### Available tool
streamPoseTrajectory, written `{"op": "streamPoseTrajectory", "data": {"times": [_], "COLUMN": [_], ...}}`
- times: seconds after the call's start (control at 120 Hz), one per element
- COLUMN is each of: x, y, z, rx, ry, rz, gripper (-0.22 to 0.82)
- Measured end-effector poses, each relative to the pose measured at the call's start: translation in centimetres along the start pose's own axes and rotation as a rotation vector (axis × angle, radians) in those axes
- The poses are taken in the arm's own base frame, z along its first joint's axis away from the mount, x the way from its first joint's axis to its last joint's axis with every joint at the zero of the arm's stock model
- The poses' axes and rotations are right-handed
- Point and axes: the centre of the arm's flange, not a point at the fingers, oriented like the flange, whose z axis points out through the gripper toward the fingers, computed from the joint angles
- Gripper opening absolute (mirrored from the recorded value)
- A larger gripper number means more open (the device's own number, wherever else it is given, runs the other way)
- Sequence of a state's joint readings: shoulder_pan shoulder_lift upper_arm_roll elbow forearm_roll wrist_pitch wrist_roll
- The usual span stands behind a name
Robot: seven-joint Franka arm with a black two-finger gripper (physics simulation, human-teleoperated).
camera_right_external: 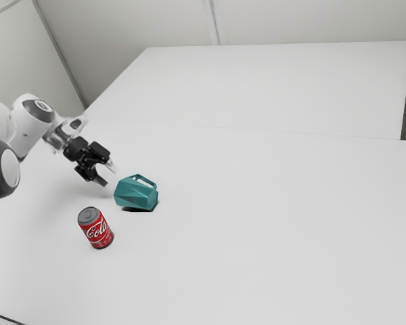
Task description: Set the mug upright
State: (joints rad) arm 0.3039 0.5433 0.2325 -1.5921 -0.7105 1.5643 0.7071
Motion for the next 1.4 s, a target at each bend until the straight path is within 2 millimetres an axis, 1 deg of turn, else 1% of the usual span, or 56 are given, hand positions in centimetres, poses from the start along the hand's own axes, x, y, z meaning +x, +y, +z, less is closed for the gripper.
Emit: {"op": "streamPoseTrajectory", "data": {"times": [0.142, 0.225, 0.3, 0.392, 0.525, 0.625, 0.717, 0.792, 1.008, 1.108, 1.133, 1.167, 1.267, 1.308, 1.4], "x": [-0.6, -0.8, -1.5, -2.4, -2.4, -2.1, -2.9, -3.1, -2.8, -2.7, -2.6, -2.6, -2.6, -2.6, -2.5], "y": [-0.7, -0.5, -0.6, -0.1, 0.6, 1.6, 2.0, 2.4, 3.0, 3.0, 3.0, 3.0, 2.9, 2.9, 2.8], "z": [2.0, 2.4, 3.4, 3.6, 3.5, 4.3, 5.1, 5.6, 6.9, 7.1, 7.1, 7.1, 7.0, 7.0, 7.1], "rx": [-0.076, -0.111, -0.148, -0.176, -0.203, -0.228, -0.249, -0.257, -0.261, -0.255, -0.253, -0.250, -0.242, -0.240, -0.236], "ry": [0.019, 0.037, 0.041, 0.051, 0.073, 0.071, 0.070, 0.069, 0.064, 0.069, 0.070, 0.072, 0.075, 0.075, 0.072], "rz": [0.047, 0.072, 0.076, 0.091, 0.120, 0.138, 0.129, 0.127, 0.125, 0.120, 0.119, 0.116, 0.108, 0.103, 0.091], "gripper": [0.60, 0.60, 0.60, 0.60, 0.60, 0.60, 0.60, 0.60, 0.61, 0.60, 0.58, 0.52, 0.25, 0.15, 0.01]}}
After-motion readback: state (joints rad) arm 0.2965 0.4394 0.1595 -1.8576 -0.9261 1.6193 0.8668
